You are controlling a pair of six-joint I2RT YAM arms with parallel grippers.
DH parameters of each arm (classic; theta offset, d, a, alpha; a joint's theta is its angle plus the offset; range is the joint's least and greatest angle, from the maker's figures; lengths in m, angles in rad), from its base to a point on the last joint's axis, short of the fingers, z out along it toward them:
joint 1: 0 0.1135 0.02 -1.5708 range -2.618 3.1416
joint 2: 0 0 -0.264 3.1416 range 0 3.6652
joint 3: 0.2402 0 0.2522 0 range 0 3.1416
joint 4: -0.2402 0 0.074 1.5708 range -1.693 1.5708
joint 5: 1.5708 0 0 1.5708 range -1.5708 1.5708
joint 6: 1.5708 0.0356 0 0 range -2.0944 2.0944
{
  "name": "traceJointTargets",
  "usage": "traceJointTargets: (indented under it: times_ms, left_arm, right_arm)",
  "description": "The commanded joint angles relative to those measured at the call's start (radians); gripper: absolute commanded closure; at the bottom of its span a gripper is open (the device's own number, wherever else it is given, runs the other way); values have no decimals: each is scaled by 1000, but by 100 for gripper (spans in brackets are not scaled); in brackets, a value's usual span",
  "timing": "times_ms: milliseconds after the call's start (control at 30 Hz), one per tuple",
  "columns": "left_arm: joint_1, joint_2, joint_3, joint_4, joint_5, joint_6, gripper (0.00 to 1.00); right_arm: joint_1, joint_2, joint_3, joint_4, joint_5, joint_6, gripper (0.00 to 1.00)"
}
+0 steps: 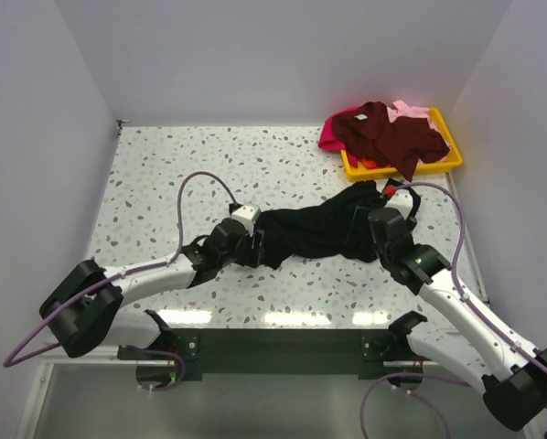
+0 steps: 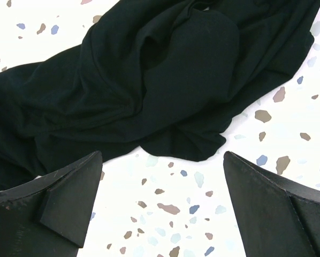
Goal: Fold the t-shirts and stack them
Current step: Flatten the tshirt out
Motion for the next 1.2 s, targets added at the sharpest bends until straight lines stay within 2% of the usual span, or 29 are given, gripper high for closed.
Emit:
traceJointTargets:
  times_ms: [0,400,767,1067,1167]
  left_arm:
    - [7,69,5,16,-9,-13,37]
    - [7,265,137,90,1,13,42]
    - [7,262,150,115,4,8,44]
    - [10,357,207,102,8,20,44]
    - [10,373,216,99,8,19,47]
  right_arm:
    - [-5,-21,14,-5,-2,10,1]
    - [-5,-41,20,-27,18,-2,1]
    - [-5,-41,15,-31,31,-17,1]
    - [-3,-46,20,-36,32,-23,1]
    - [-5,-54,22,-39,37,-26,1]
